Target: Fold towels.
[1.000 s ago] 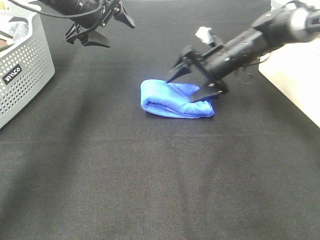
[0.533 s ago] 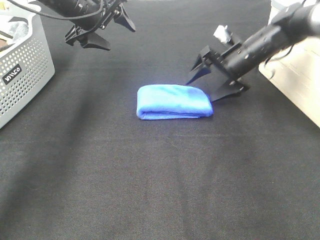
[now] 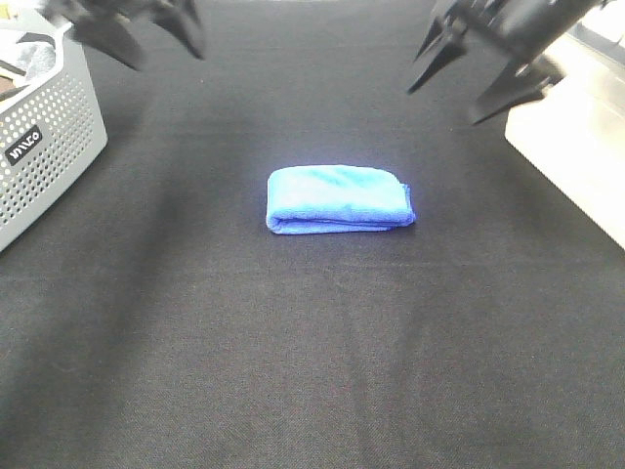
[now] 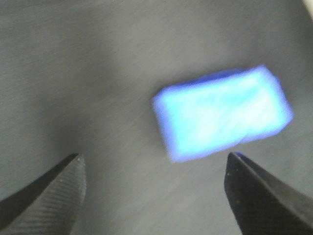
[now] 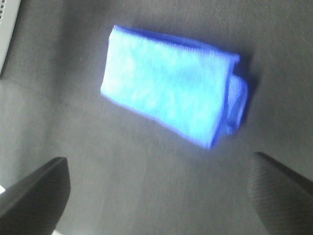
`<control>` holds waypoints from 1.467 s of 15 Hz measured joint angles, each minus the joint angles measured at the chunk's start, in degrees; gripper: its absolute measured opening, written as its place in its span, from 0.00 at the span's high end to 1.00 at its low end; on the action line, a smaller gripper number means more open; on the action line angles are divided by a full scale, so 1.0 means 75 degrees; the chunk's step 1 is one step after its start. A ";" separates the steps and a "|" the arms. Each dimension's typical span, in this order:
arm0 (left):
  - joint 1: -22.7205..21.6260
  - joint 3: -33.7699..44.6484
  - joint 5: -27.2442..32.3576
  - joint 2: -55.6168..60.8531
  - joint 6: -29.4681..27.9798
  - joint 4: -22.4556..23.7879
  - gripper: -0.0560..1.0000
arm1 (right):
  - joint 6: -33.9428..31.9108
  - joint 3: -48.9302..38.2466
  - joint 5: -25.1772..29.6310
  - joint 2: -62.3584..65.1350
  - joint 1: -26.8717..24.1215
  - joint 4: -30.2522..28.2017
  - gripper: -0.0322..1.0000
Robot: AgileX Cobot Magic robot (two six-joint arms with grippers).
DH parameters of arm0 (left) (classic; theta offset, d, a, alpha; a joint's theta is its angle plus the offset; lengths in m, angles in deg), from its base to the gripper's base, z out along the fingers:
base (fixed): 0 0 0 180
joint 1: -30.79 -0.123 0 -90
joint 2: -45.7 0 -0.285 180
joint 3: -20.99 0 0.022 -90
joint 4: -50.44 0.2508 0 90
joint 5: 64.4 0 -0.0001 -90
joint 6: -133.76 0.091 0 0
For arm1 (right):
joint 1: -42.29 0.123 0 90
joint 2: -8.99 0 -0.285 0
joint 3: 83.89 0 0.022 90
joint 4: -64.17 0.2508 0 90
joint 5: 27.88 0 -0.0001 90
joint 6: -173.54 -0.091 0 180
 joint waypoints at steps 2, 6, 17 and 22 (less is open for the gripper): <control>0.0290 0.0115 0.0466 0.0733 -0.0130 0.0871 0.24 | -0.0405 -0.0122 0.0008 0.0672 0.0000 -0.0642 0.08; 0.0795 0.1505 0.0542 0.2559 -0.0474 0.1864 0.24 | -0.0695 -0.1650 0.0023 0.2850 0.0000 -0.1604 0.08; 0.0886 0.8992 0.0626 1.1154 -0.0558 0.1895 0.24 | -0.0703 -0.8021 -0.0168 1.0756 0.0000 -0.2277 0.08; 0.0886 1.0550 0.0328 1.4278 -0.0374 0.1803 0.24 | -0.0695 -0.9320 -0.0206 1.3308 0.0008 -0.3430 0.08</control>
